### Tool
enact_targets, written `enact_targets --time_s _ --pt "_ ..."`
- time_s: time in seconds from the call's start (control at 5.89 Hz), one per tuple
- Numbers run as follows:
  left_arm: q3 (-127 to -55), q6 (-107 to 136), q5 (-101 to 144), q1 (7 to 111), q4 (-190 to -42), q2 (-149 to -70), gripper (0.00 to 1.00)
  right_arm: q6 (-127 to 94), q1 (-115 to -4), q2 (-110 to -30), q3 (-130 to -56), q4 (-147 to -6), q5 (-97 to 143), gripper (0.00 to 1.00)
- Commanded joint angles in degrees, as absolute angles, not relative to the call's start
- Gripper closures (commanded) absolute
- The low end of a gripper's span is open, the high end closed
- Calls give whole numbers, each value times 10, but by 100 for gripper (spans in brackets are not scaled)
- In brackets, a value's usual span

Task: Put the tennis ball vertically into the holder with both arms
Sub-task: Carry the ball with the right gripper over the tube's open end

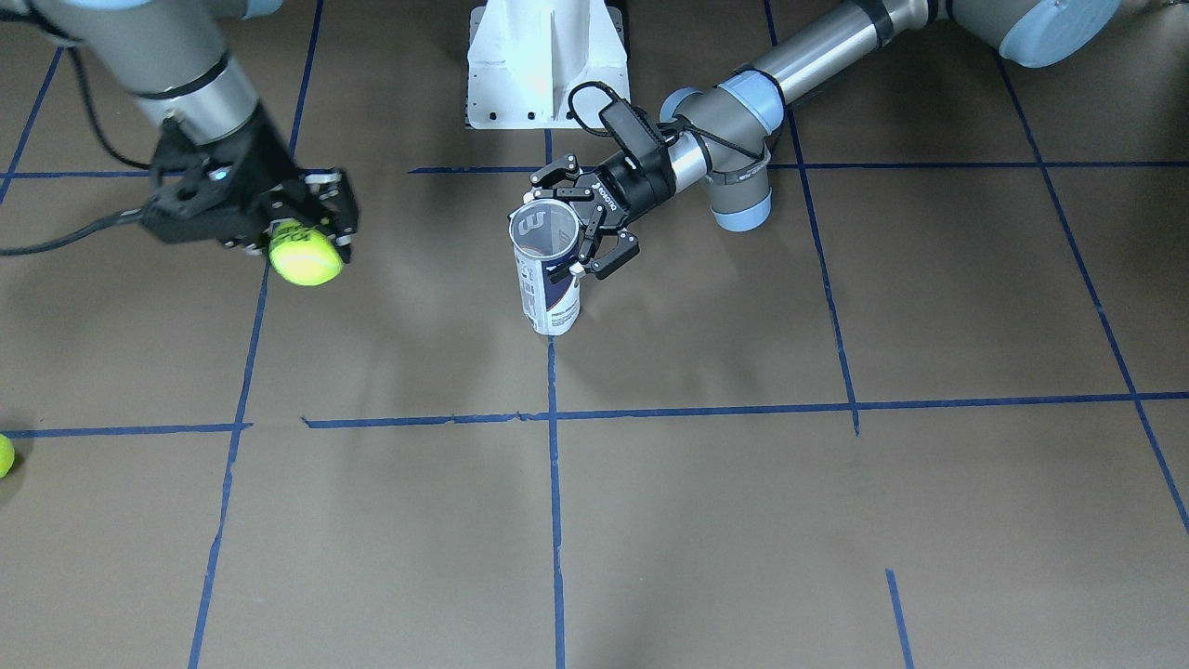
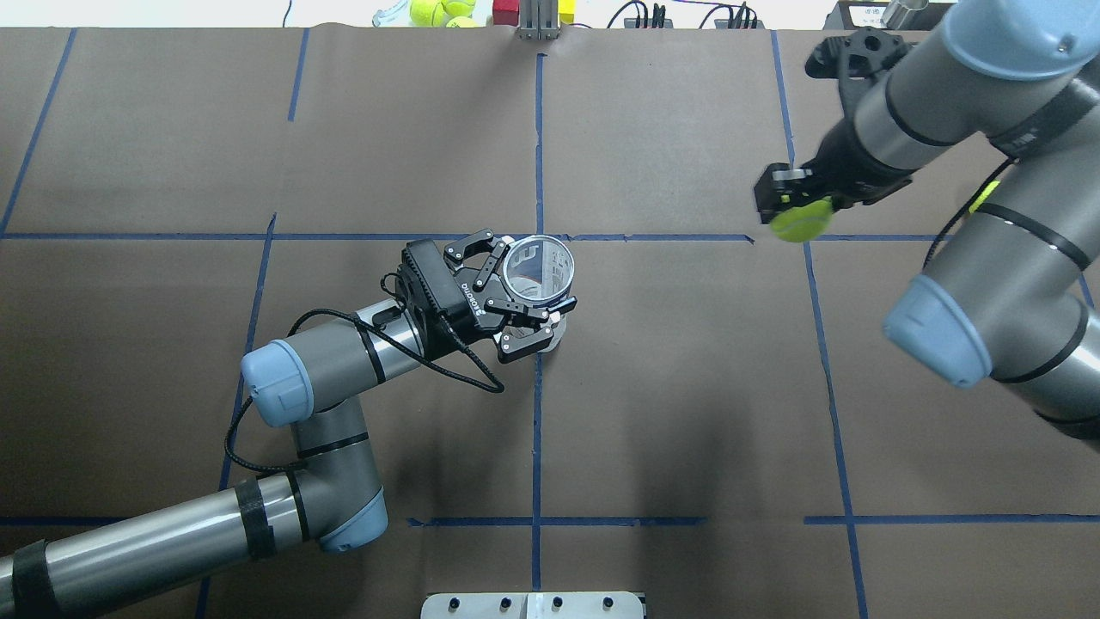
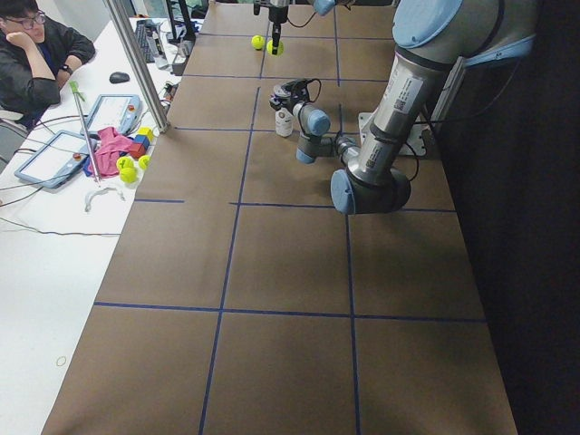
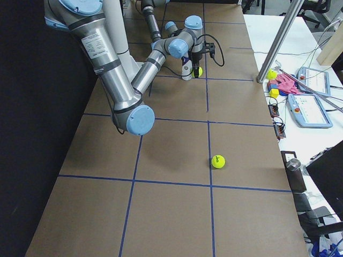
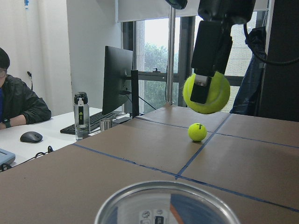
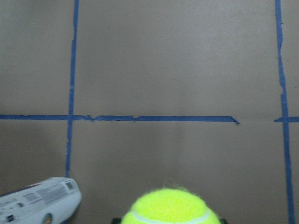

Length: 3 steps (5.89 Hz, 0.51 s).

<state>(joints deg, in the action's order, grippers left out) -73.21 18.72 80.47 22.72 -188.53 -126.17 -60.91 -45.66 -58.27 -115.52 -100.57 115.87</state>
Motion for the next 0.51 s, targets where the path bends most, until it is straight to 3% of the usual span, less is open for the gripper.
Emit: enact_targets --time_s 0.0,0.34 --pt "-732 187 804 226 -1885 -1261 10 -706 -402 -499 -1158 -1065 1108 69" --pt "-723 188 804 225 -1885 -1263 10 -728 -389 -448 -1148 -1105 1097 70"
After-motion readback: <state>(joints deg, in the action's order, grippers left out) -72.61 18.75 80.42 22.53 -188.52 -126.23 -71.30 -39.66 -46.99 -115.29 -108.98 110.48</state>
